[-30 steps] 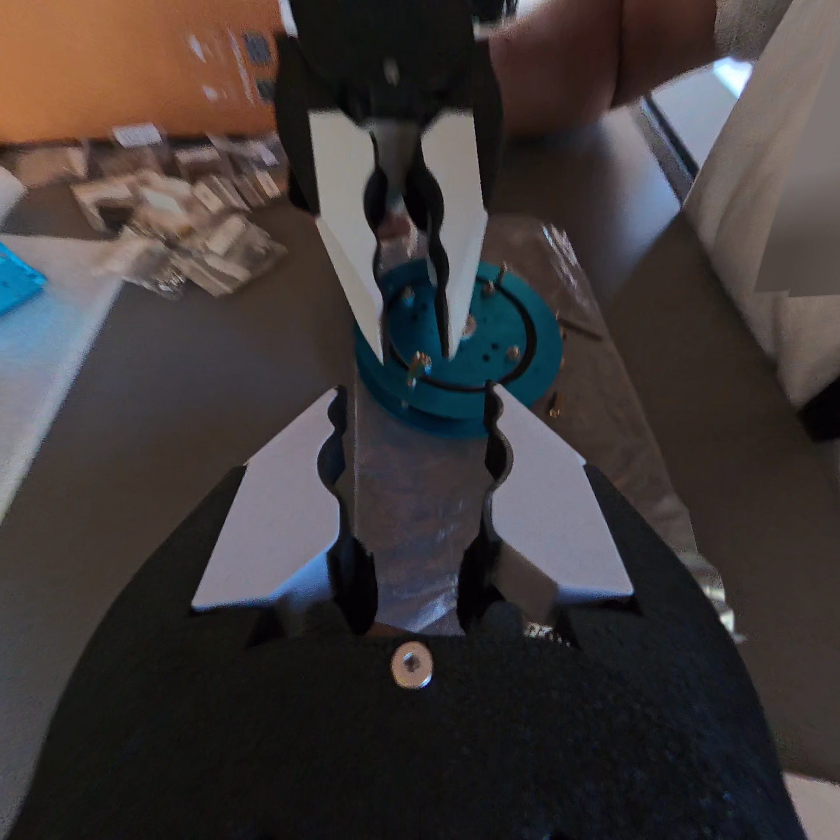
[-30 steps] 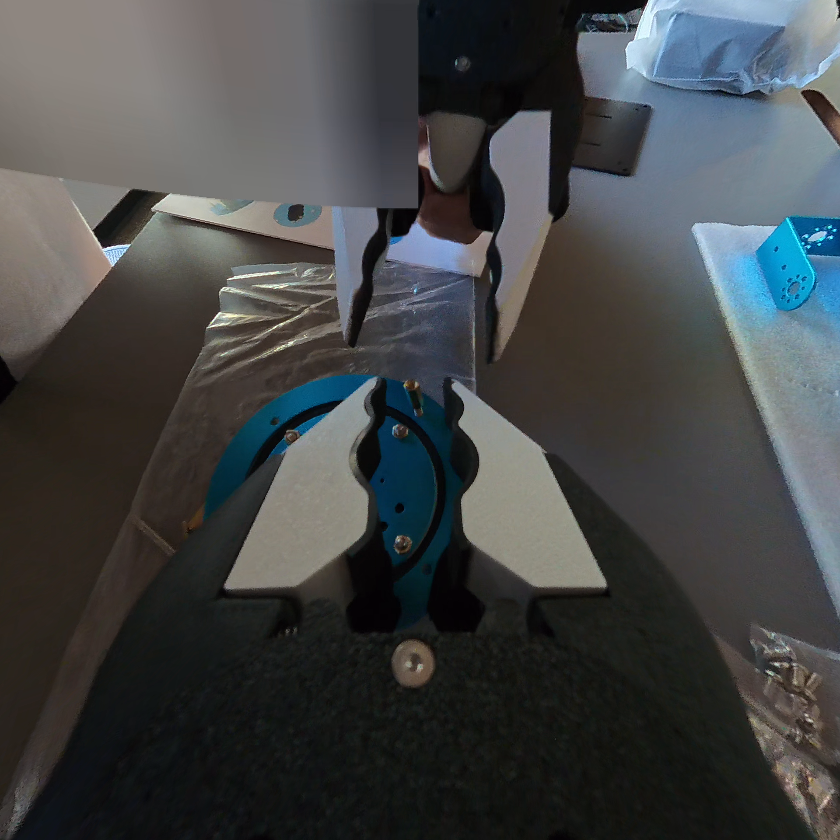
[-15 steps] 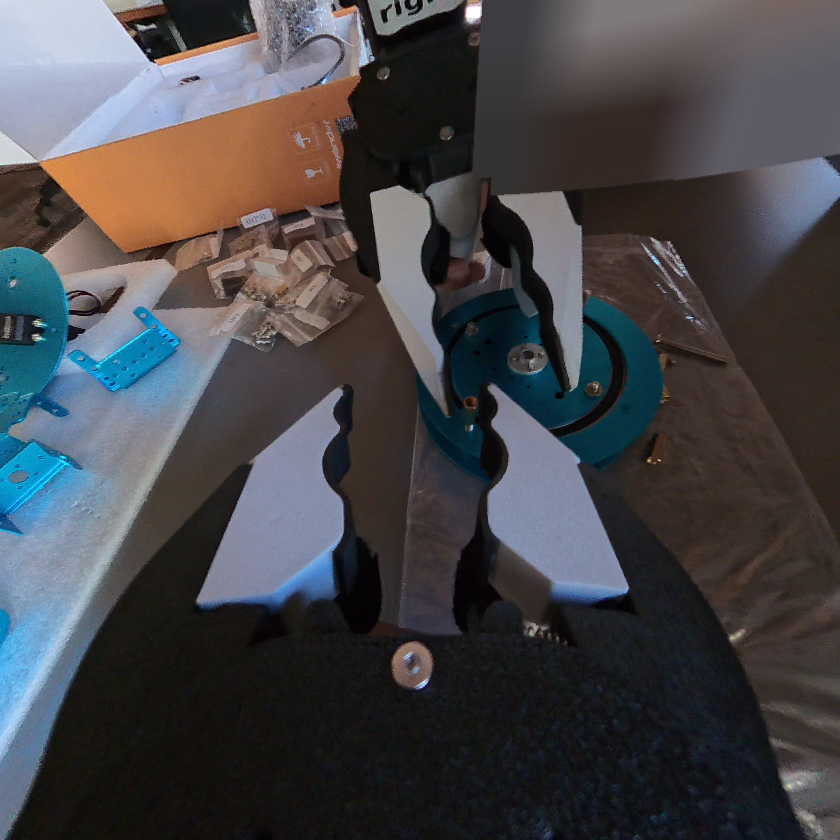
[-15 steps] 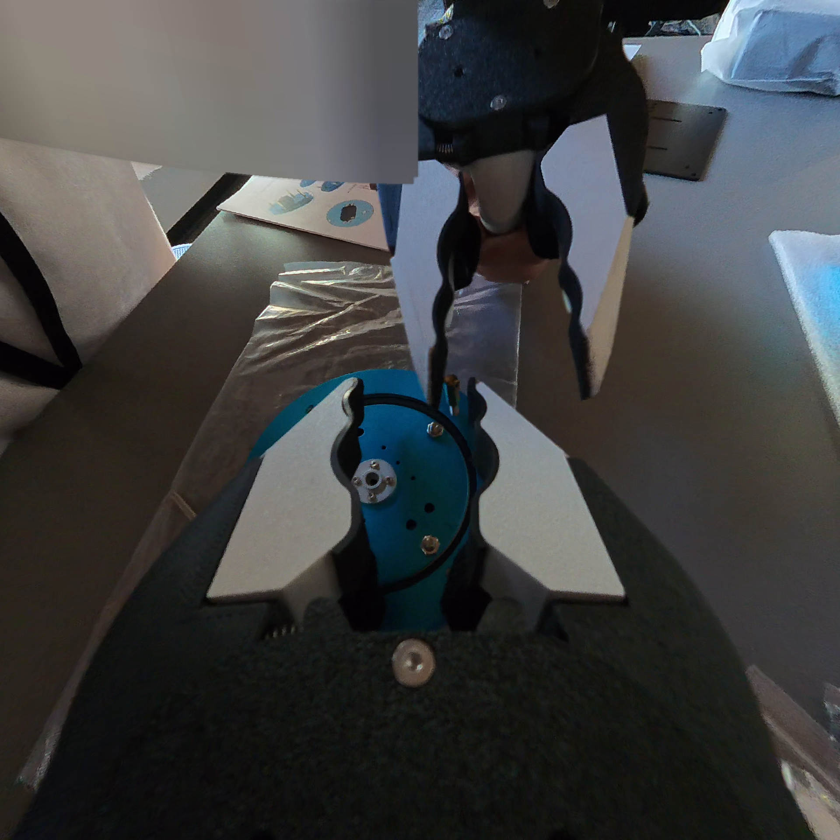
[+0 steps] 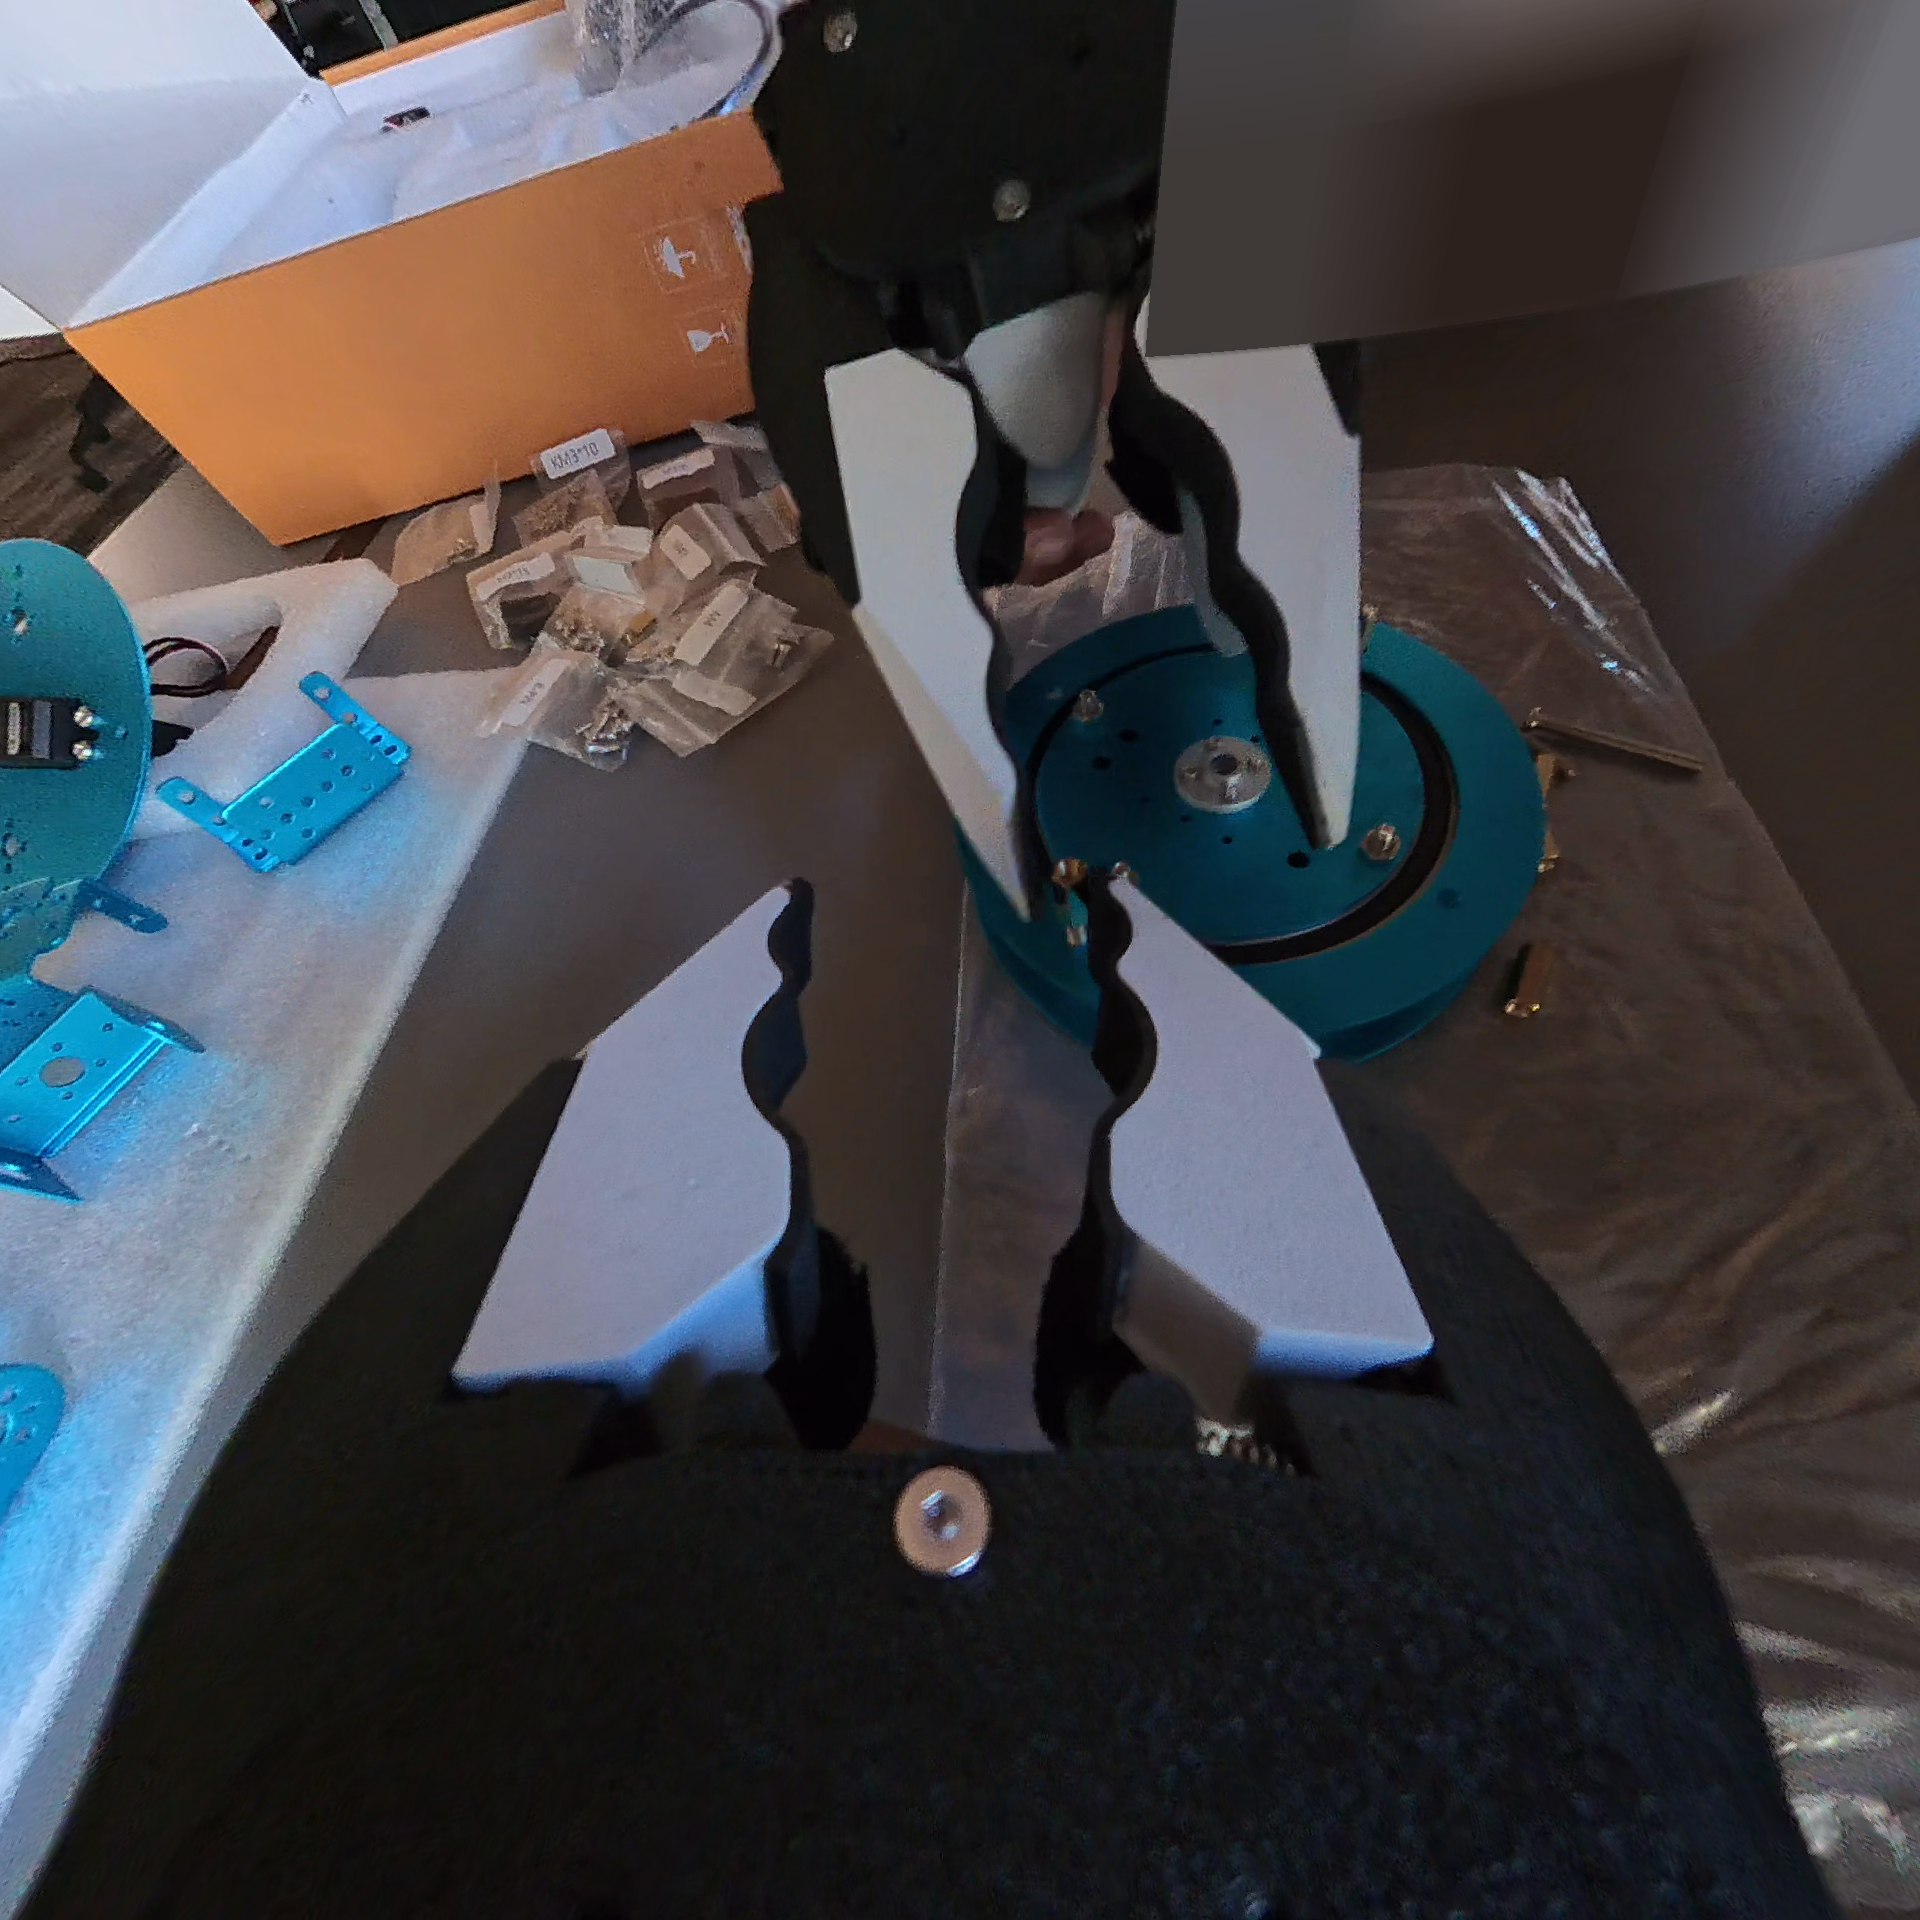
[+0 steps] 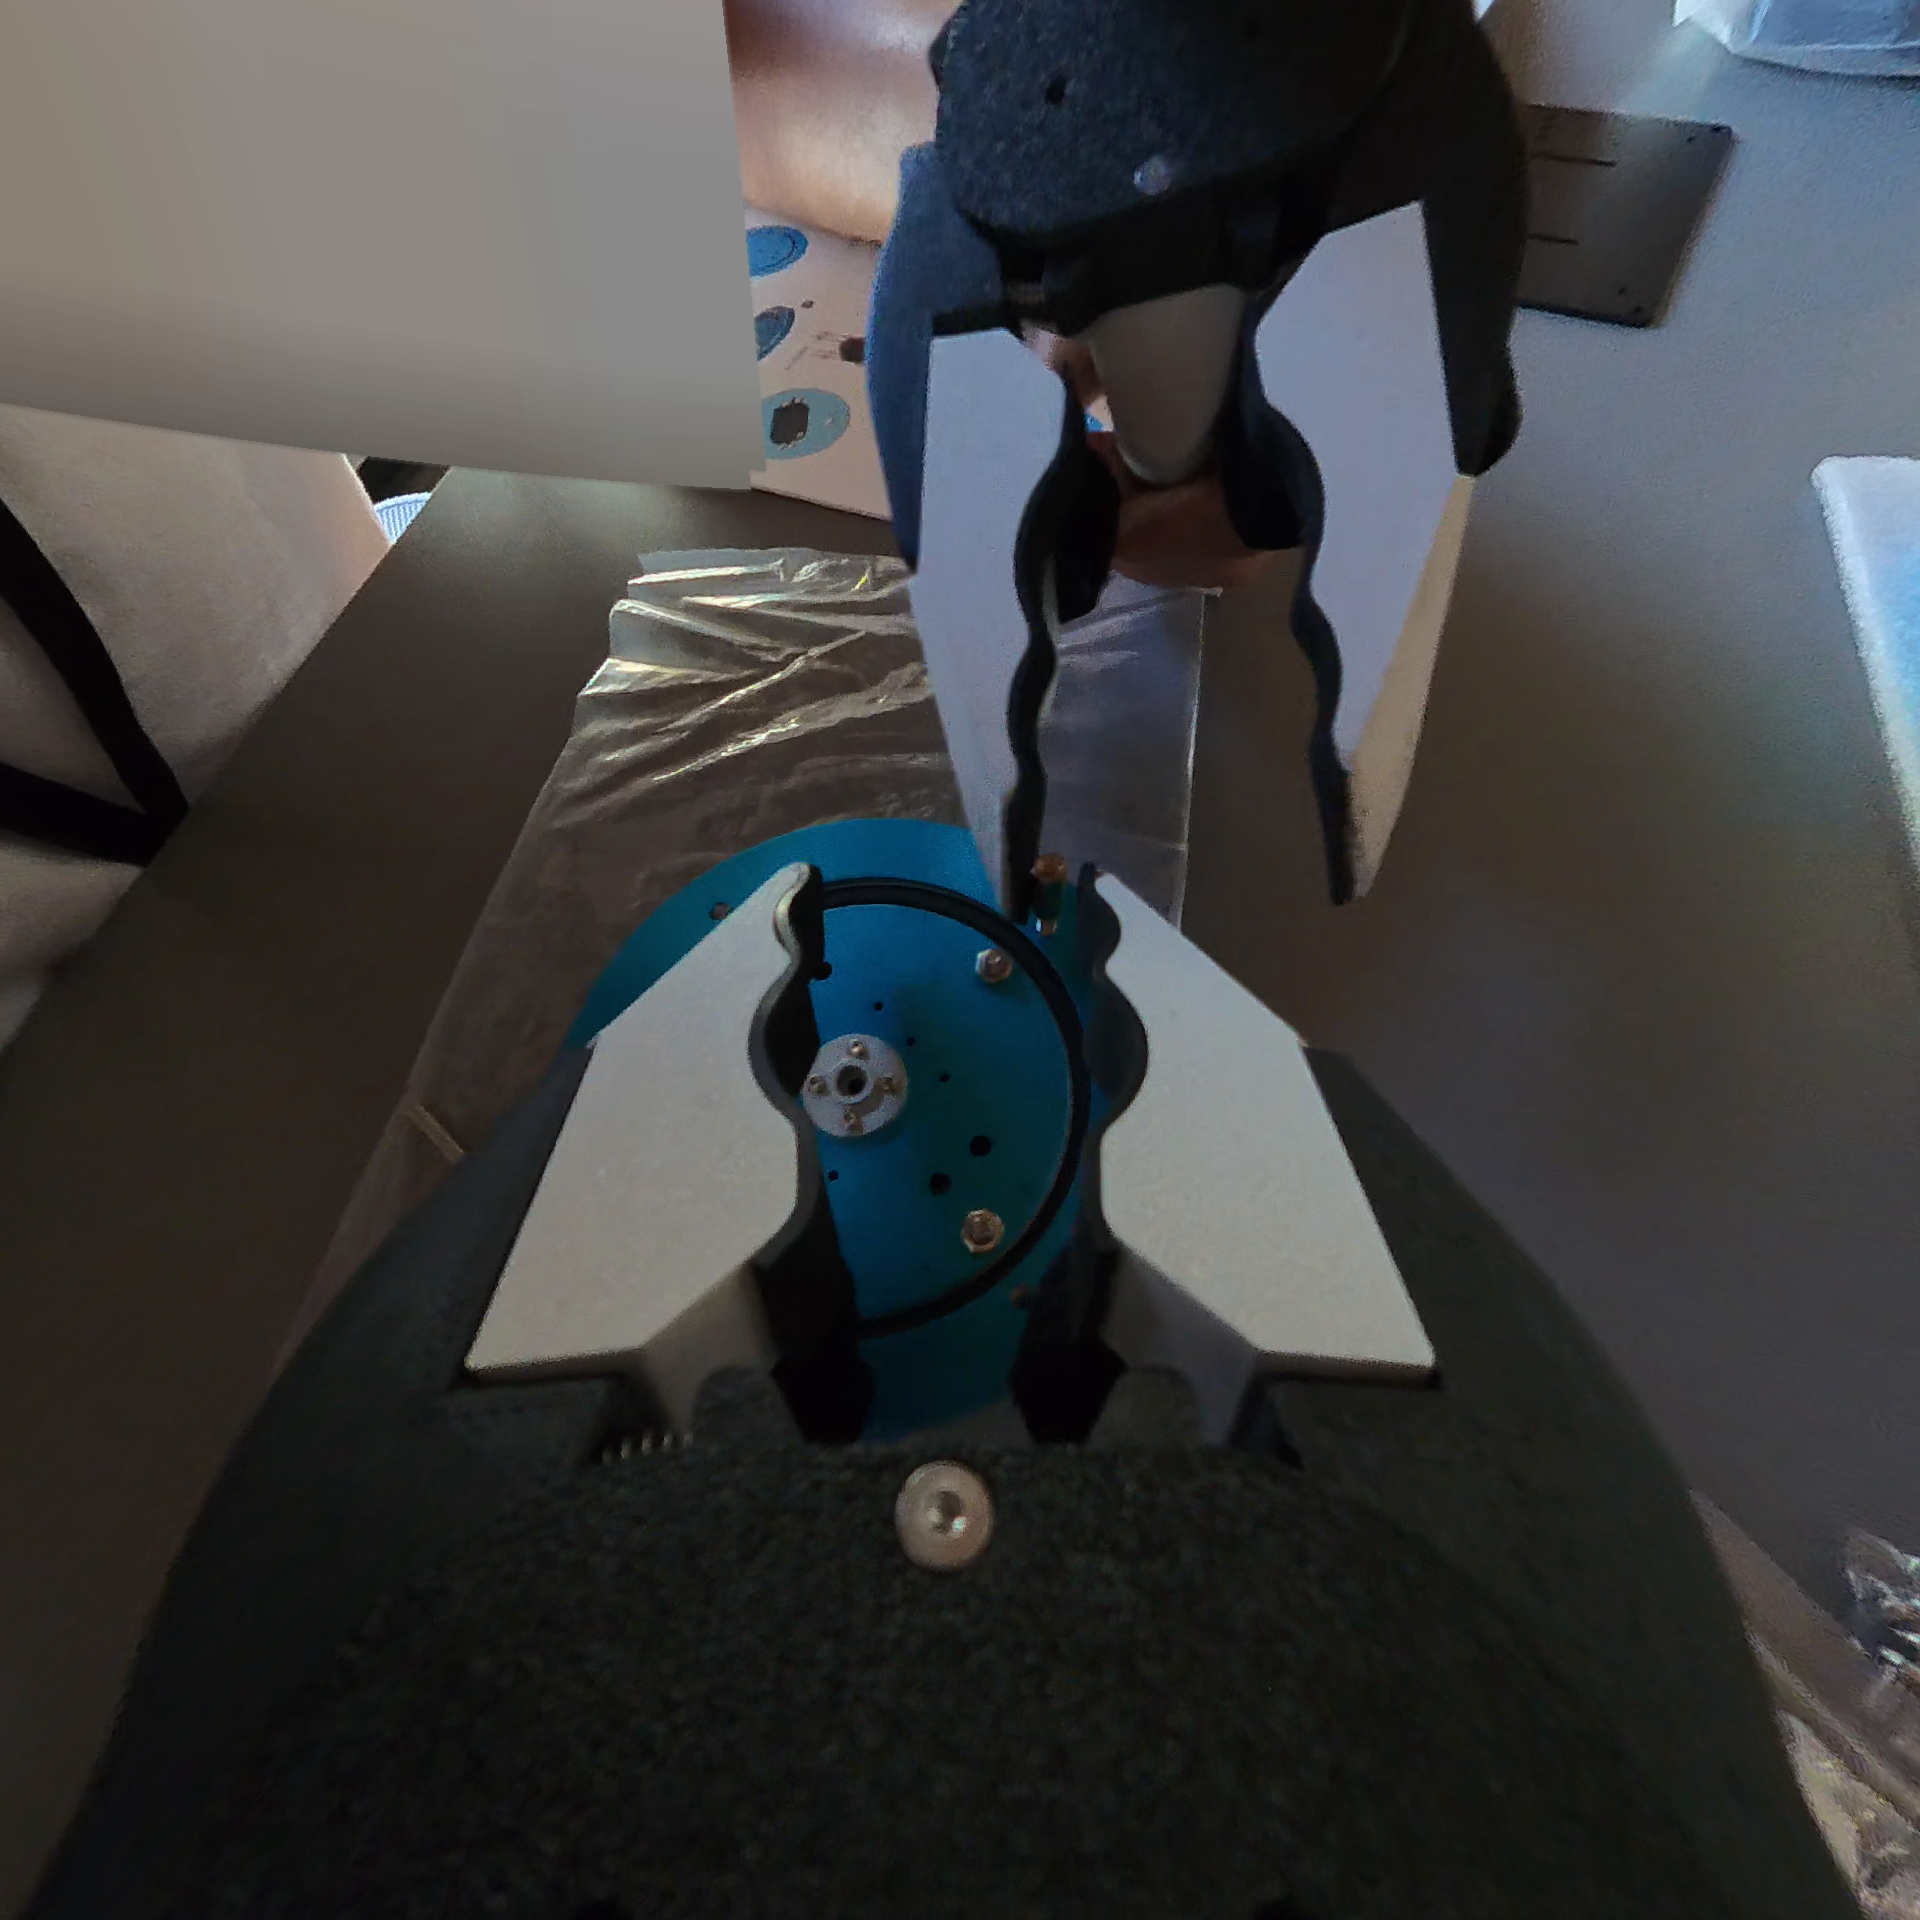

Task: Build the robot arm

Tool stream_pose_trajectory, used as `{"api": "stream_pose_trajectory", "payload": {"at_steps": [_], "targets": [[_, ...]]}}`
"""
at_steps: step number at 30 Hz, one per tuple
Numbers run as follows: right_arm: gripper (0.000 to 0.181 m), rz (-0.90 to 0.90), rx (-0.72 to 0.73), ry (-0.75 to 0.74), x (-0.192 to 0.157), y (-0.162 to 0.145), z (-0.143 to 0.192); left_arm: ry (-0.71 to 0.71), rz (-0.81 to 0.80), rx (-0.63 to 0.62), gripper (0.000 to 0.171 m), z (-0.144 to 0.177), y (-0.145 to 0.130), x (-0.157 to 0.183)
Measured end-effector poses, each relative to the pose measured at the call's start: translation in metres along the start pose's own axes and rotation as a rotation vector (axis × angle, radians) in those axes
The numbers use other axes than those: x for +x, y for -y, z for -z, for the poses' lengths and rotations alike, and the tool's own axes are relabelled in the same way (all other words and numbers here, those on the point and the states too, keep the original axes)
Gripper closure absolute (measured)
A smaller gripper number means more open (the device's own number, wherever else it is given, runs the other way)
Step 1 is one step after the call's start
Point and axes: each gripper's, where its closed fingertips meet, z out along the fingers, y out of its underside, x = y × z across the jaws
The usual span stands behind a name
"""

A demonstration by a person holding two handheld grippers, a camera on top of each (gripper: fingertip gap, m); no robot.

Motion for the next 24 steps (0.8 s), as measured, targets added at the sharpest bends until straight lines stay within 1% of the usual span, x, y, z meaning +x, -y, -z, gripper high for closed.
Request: {"api": "stream_pose_trajectory", "payload": {"at_steps": [3, 4, 5, 7, 10, 14, 16, 18, 20, 22, 24], "targets": [[0.137, -0.008, -0.018, -0.021, 0.001, -0.003, 0.008, 0.026, -0.002, -0.026, 0.118, 0.008, -0.006, -0.009], [0.141, -0.011, -0.009, -0.018, 0.001, -0.003, 0.012, 0.033, 0.001, -0.024, 0.118, 0.011, -0.008, -0.011], [0.141, -0.016, 0.007, -0.029, 0.002, -0.001, 0.014, 0.021, 0.009, -0.011, 0.118, 0.014, -0.006, -0.009], [0.139, -0.007, 0.021, -0.043, 0.006, 0.000, 0.014, -0.007, 0.025, 0.015, 0.118, 0.016, -0.001, -0.004], [0.131, -0.002, 0.011, -0.031, 0.007, 0.001, 0.005, -0.020, 0.020, 0.018, 0.117, 0.007, 0.005, 0.001], [0.131, 0.003, -0.007, -0.010, 0.002, 0.002, 0.000, -0.002, 0.034, 0.014, 0.117, -0.001, 0.007, -0.006], [0.129, -0.004, -0.012, -0.026, 0.003, 0.000, 0.004, 0.005, 0.033, 0.000, 0.117, 0.003, 0.003, -0.009], [0.132, -0.014, -0.016, -0.034, 0.003, -0.004, 0.010, 0.044, 0.032, -0.015, 0.118, 0.011, -0.004, -0.016], [0.134, -0.027, 0.000, -0.049, 0.005, -0.005, 0.017, 0.041, 0.042, -0.018, 0.118, 0.016, -0.009, -0.016], [0.134, -0.029, 0.017, -0.065, 0.010, -0.004, 0.019, 0.021, 0.049, 0.000, 0.118, 0.016, -0.004, -0.011], [0.132, -0.037, 0.012, -0.046, 0.009, -0.003, 0.014, 0.004, 0.028, 0.005, 0.117, 0.010, 0.003, -0.005]]}}
